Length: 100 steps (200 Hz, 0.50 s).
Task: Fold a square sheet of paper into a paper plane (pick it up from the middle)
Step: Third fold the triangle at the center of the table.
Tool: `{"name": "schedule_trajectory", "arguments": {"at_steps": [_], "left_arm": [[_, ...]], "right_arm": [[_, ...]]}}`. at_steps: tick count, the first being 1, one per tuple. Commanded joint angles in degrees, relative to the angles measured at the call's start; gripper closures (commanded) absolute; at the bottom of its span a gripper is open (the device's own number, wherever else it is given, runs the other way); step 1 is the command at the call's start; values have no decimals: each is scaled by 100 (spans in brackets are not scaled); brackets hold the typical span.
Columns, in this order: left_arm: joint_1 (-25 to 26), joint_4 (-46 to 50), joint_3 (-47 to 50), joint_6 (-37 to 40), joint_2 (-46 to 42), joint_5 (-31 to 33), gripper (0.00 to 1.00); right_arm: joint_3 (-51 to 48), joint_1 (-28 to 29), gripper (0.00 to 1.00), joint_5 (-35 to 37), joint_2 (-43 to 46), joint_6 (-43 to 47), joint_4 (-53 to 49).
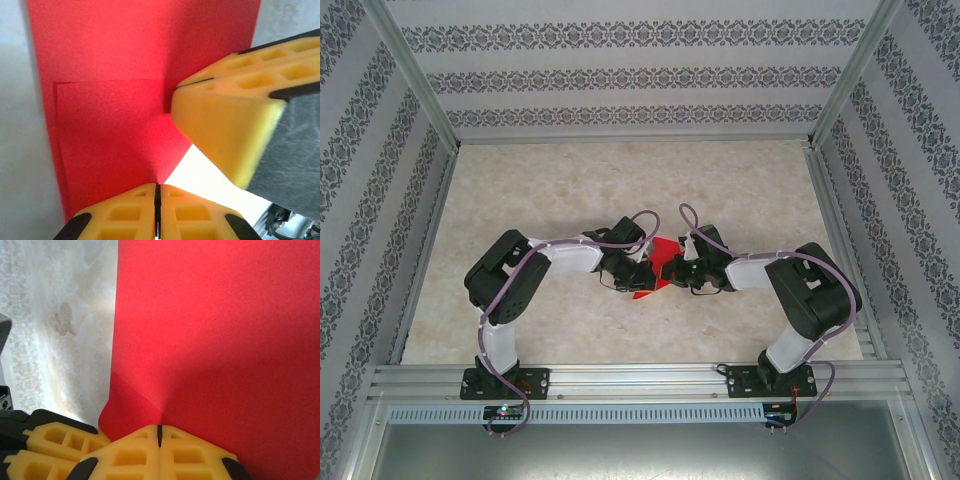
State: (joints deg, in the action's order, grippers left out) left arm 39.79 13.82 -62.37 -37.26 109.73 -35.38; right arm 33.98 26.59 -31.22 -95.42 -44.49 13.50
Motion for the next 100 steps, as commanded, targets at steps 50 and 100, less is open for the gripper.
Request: {"name": "schedule_trajectory", "arguments": {"at_steps": [50, 100], "left_arm": [[81, 514, 96, 388, 41, 306, 88], [81, 674, 365, 482, -222, 328, 88]], "right_arm": [[-197, -153, 98, 238, -196, 342, -1016], [-198, -206, 98, 253, -267, 430, -1051]]}}
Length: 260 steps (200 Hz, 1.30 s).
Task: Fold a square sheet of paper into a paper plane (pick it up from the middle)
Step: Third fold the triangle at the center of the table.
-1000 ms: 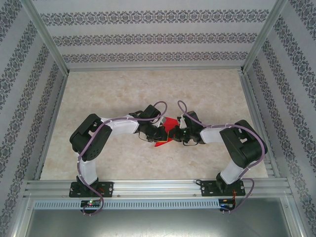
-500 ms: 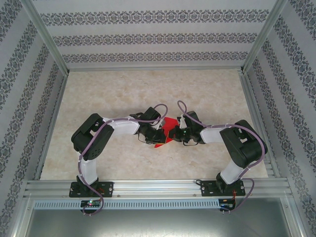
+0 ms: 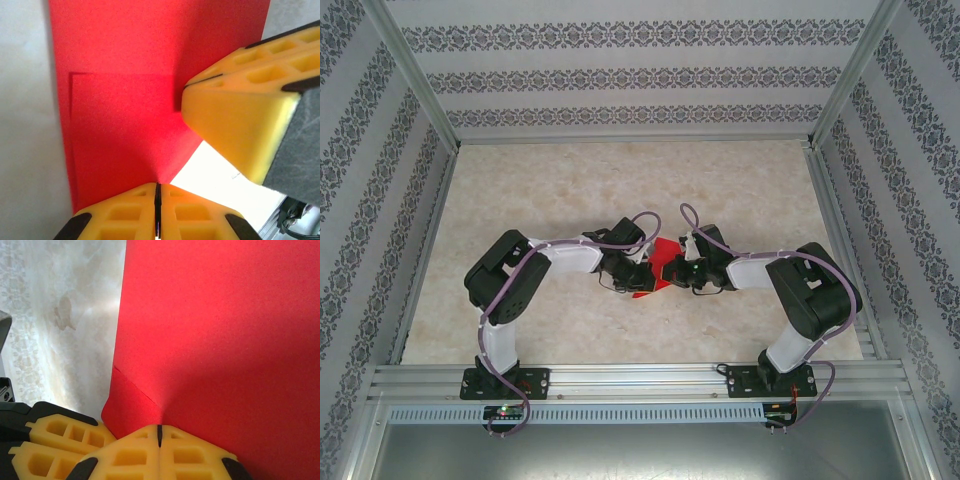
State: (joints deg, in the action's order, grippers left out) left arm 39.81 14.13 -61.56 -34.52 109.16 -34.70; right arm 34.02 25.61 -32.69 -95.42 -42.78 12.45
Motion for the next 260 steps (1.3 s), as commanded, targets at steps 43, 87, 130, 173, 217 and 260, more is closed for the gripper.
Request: {"name": "schedule_trajectory", "arguments": {"at_steps": [43, 87, 130, 173, 217, 260], "left_arm": [[79, 842, 530, 321, -400, 356, 88], [80, 915, 801, 378, -624, 391, 89], [130, 1012, 1078, 450, -818, 463, 89], [132, 1232, 1117, 583, -860, 545, 89], [65, 1437, 728, 614, -1157, 499, 88], [-9, 1438, 149, 598, -1240, 389, 87]], "right_arm": [[-212, -134, 99, 416, -311, 340, -980], [-196, -161, 98, 424, -311, 391, -1034], [-192, -170, 99, 421, -293, 411, -1069], [-181, -170, 99, 359, -259, 444, -1104], [-65, -161, 99, 181, -232, 573, -1223], [60, -119, 98, -21, -32, 628, -1306]]}}
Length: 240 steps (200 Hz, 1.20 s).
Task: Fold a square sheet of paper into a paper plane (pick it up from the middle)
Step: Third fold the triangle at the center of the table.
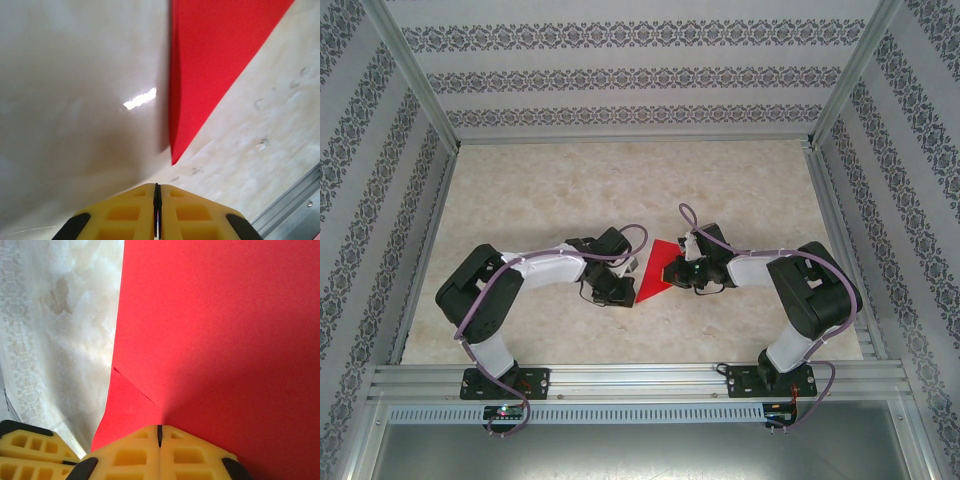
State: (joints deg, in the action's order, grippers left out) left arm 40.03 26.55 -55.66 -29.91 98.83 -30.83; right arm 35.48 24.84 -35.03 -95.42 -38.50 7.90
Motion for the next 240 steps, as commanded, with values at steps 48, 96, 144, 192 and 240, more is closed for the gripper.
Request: {"name": "schedule_trajectory", "arguments": {"at_steps": [48, 96, 144, 192, 240], "left_arm": [[-40, 75, -1058, 83, 144, 29, 85], [-39, -292, -1413, -15, 596, 71, 82], [-39, -418, -1646, 15, 987, 71, 78], [-40, -369, -1570, 151, 1198, 95, 77], [-41, -268, -1458, 305, 1247, 359, 77]], "right_arm": [[76, -18, 92, -45, 464, 38, -851], [174, -434, 85, -224, 1128, 63, -1116], [283, -922, 81, -219, 1239, 329, -1460], [329, -1126, 71, -153, 1139, 541, -1688], [338, -1181, 63, -125, 1025, 526, -1704]]}}
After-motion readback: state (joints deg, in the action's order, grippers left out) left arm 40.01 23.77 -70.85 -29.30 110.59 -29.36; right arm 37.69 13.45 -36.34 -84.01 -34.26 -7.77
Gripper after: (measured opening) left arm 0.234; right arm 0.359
